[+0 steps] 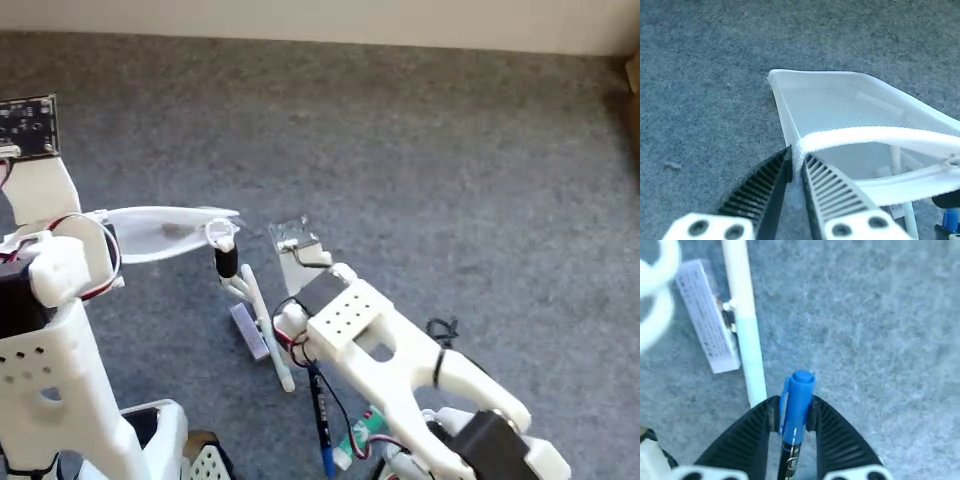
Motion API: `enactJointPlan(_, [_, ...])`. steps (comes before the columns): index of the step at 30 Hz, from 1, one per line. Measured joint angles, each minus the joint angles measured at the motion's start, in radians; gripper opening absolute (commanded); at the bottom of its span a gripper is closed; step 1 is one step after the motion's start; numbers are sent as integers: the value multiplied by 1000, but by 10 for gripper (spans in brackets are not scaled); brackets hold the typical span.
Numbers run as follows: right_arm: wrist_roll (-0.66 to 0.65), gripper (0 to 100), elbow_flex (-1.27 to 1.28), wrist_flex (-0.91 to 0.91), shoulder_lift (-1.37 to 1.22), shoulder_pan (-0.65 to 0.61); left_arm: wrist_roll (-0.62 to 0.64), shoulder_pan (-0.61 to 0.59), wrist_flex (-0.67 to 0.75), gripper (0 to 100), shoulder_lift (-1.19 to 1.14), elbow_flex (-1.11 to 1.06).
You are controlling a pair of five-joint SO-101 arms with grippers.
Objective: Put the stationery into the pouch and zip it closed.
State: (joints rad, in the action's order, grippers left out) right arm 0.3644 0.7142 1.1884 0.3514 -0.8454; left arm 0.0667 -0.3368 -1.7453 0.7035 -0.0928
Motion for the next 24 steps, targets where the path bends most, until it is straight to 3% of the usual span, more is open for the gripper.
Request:
enactJointPlan(11, [0, 5, 8, 0, 358, 74, 0, 6, 0, 8, -2, 0])
enactJointPlan(24, [0, 5, 14, 2, 534, 74, 0, 6, 0, 7, -2, 0])
